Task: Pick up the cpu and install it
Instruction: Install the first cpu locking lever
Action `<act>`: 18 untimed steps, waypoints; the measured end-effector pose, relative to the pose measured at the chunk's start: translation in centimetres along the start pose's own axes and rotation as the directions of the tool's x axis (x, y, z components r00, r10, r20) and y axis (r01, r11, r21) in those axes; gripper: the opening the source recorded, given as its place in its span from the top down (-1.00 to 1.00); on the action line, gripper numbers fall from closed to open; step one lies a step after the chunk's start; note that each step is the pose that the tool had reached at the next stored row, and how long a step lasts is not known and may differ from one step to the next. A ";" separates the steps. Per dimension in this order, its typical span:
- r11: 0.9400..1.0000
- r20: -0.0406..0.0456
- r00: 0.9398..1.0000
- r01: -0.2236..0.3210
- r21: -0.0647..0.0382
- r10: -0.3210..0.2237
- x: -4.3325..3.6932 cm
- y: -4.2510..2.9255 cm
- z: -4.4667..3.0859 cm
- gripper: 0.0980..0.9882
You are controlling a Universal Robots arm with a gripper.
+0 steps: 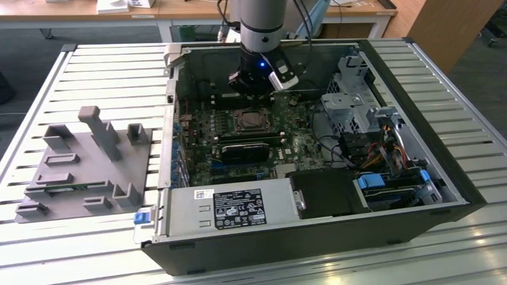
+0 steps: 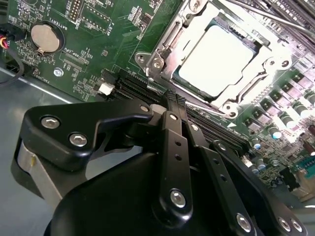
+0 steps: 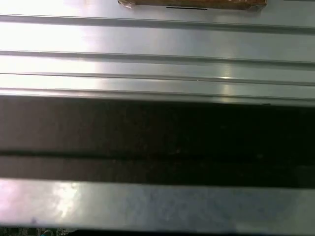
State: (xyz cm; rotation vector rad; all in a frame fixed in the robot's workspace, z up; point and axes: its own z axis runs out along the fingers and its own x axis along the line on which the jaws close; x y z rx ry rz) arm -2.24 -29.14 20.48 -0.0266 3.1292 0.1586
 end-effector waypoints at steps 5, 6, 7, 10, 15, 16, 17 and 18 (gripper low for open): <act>1.000 -0.002 1.000 0.000 0.000 0.000 -0.19 -0.05 0.47 0.98; 1.000 -0.002 1.000 0.000 0.000 0.000 -0.22 -0.06 0.51 0.98; 1.000 -0.002 1.000 0.000 0.000 0.000 -0.23 -0.06 0.51 0.98; 1.000 -0.002 1.000 0.000 0.000 0.000 -0.24 -0.05 0.42 0.98; 1.000 -0.002 1.000 0.000 0.011 0.000 -0.27 -0.05 0.45 0.98; 1.000 -0.002 1.000 0.000 0.012 0.000 -0.27 -0.05 0.49 0.98; 1.000 -0.002 1.000 0.000 0.013 0.000 -0.28 -0.06 0.53 0.98; 1.000 -0.002 1.000 0.000 0.014 0.000 -0.29 -0.07 0.57 0.98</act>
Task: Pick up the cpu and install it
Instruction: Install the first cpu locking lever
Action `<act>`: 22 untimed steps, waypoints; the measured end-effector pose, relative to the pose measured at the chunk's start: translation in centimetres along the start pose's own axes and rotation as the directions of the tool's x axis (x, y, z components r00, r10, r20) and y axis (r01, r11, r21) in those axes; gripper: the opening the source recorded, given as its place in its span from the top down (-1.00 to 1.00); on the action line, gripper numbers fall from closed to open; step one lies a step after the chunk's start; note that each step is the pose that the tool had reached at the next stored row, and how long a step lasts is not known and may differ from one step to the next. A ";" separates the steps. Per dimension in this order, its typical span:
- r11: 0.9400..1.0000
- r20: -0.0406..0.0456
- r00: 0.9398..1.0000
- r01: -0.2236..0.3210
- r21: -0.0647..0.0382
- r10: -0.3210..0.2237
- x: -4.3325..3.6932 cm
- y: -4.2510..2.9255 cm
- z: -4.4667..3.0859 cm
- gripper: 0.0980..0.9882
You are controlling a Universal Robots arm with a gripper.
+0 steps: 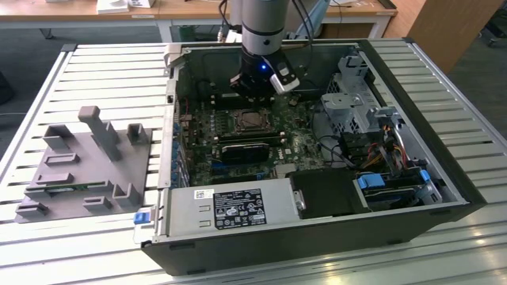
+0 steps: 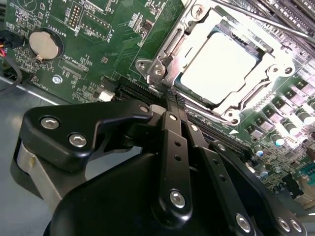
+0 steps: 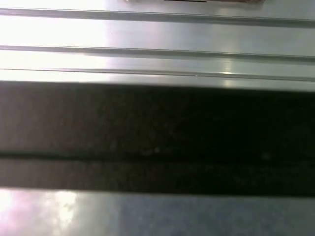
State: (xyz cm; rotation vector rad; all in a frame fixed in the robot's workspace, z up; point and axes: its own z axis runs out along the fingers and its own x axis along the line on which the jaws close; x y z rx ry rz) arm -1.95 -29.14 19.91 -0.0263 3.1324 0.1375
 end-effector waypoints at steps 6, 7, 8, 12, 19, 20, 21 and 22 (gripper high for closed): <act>1.000 0.000 1.000 0.000 0.001 0.000 -0.04 0.02 0.15 0.98; 1.000 0.000 1.000 0.000 0.001 0.000 -0.05 0.03 0.17 0.98; 1.000 0.000 1.000 0.000 0.001 0.000 -0.05 0.03 0.19 0.98; 1.000 0.001 1.000 0.000 -0.003 0.000 -0.05 0.09 -0.19 0.98; 1.000 0.000 1.000 0.000 -0.003 0.000 -0.06 -0.05 -1.39 0.98; 1.000 0.000 1.000 0.000 -0.003 0.000 -0.06 -0.11 -1.40 0.98; 1.000 0.000 1.000 0.000 -0.003 0.000 -0.06 -0.27 -1.41 0.98; 1.000 0.000 1.000 0.000 -0.003 0.000 -0.06 -0.33 -1.40 0.98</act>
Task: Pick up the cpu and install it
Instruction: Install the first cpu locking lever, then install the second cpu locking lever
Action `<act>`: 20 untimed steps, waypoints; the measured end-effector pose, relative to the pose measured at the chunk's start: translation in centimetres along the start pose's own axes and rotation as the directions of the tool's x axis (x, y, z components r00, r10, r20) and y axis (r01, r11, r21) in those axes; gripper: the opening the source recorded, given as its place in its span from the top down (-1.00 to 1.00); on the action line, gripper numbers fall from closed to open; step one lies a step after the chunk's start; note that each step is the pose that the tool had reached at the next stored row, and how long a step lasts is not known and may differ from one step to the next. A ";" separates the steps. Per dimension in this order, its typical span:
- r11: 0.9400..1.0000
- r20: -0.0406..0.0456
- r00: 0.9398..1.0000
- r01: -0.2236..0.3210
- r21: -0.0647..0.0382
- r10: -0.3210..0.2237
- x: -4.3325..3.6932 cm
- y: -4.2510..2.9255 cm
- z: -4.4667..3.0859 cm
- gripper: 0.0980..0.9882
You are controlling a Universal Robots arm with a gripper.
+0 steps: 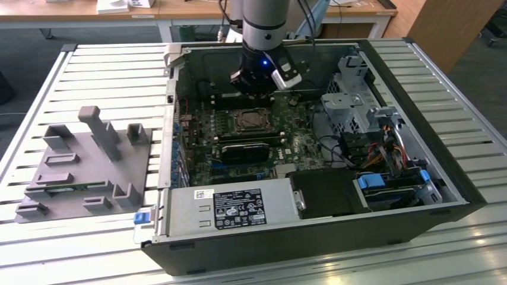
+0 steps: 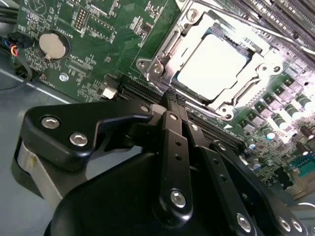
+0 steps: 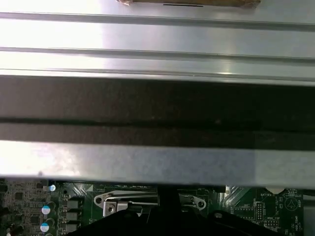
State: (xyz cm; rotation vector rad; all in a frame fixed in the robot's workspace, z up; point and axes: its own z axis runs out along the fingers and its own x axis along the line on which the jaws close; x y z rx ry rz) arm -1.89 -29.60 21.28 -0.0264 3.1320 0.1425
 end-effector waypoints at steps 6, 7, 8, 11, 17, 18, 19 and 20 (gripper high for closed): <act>1.000 0.000 1.000 0.000 0.000 0.000 0.00 -0.20 0.00 0.98; 1.000 0.000 1.000 0.000 0.000 0.000 0.00 -0.23 0.00 0.98; 1.000 0.000 1.000 0.000 0.000 0.000 0.00 -0.25 0.00 0.98; 1.000 0.000 1.000 0.000 0.000 0.000 -0.01 -0.30 0.00 0.98; 1.000 0.000 1.000 0.000 0.000 0.000 -0.02 -0.36 0.00 0.98; 1.000 0.000 1.000 0.000 0.000 0.000 -0.02 -0.38 -0.01 0.98; 1.000 0.000 1.000 0.000 0.000 0.000 -0.02 -0.40 -0.01 0.98; 1.000 0.000 1.000 0.000 0.000 0.000 -0.02 -0.44 -0.02 0.98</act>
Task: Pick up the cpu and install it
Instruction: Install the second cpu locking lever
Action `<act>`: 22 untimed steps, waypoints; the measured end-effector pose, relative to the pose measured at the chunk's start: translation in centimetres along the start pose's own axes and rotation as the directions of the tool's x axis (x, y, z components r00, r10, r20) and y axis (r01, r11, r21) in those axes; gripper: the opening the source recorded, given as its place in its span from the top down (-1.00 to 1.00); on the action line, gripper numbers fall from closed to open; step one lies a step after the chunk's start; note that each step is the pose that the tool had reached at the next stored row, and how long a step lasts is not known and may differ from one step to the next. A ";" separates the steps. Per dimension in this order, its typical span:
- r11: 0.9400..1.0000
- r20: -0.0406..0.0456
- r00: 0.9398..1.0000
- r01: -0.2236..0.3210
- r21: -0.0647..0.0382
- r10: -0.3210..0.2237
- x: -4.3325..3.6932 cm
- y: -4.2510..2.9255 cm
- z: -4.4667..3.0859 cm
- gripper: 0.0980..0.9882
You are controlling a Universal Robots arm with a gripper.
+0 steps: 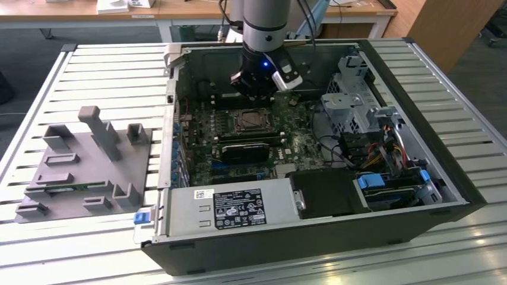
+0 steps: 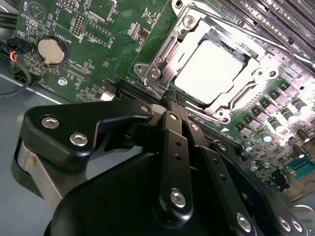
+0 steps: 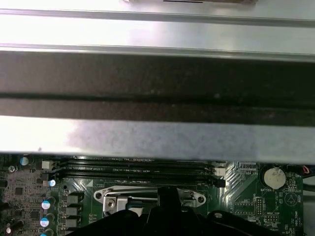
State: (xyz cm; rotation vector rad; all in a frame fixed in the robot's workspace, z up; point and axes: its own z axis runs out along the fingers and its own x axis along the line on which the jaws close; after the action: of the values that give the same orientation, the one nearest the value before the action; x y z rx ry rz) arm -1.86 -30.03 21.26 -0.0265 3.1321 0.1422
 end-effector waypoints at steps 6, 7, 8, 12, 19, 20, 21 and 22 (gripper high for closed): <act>1.000 0.000 1.000 0.000 0.000 0.000 0.01 -0.33 -0.02 0.98; 1.000 0.000 1.000 0.000 0.000 0.000 0.01 -0.41 -0.03 0.98; 1.000 0.000 1.000 0.000 0.000 0.000 0.01 -0.48 -0.04 0.98; 1.000 0.000 1.000 0.000 0.000 0.000 0.01 -0.60 -0.26 0.98; 1.000 0.000 1.000 0.000 0.000 0.000 -0.02 -0.38 -3.09 0.98; 1.000 0.000 1.000 0.000 0.000 0.000 -0.02 -0.42 -3.24 0.98; 1.000 0.000 1.000 0.000 0.000 0.000 -0.02 -0.48 -3.25 0.98; 1.000 0.000 1.000 0.000 0.000 0.000 -0.01 -0.57 -3.26 0.98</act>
State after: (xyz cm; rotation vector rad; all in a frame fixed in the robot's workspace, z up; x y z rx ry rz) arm -1.86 -30.89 24.46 -0.0265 3.1320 0.1425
